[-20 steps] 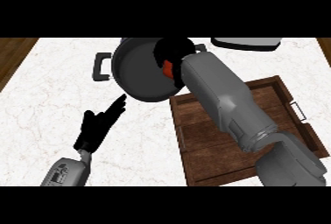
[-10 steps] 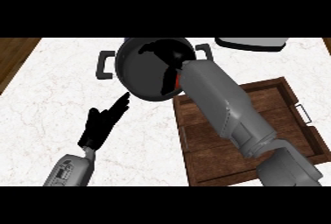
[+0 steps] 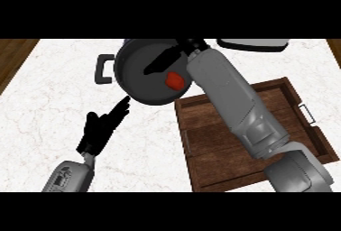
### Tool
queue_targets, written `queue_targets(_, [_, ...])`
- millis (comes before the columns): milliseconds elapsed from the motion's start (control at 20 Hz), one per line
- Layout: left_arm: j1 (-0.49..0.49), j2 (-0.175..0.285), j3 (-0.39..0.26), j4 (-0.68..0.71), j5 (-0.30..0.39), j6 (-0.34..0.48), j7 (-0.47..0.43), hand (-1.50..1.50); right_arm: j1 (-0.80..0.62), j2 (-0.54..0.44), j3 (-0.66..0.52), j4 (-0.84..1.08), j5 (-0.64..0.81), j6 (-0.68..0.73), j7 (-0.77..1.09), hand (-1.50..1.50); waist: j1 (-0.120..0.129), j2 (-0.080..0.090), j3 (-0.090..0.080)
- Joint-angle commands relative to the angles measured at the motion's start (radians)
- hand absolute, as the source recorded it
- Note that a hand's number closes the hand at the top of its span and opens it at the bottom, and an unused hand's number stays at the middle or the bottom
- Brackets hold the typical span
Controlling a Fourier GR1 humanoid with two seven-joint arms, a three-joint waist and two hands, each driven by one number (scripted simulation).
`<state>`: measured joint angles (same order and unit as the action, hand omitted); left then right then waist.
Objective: Pick the bell pepper from the tray and place it in the pot
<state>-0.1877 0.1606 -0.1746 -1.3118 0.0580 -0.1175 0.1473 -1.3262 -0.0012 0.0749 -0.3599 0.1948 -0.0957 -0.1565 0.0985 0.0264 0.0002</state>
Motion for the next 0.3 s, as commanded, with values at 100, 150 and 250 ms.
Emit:
queue_targets(100, [0.042, 0.014, 0.020, 0.015, -0.007, 0.003, -0.051, 0.00, -0.033, -0.078, -0.159, 0.036, -0.123, 0.015, -0.075, -1.50, -0.032, 0.001, -0.001])
queue_targets(150, [0.004, -0.007, 0.010, -0.029, 0.003, 0.015, 0.027, 0.00, -0.010, -0.055, -0.170, 0.049, -0.128, -0.012, -0.127, -1.50, -0.027, 0.001, 0.000])
queue_targets(250, [0.040, 0.007, 0.015, -0.033, -0.001, 0.009, -0.010, 0.00, -0.034, -0.095, -0.205, 0.069, -0.154, 0.030, -0.136, -1.50, -0.024, 0.001, 0.000])
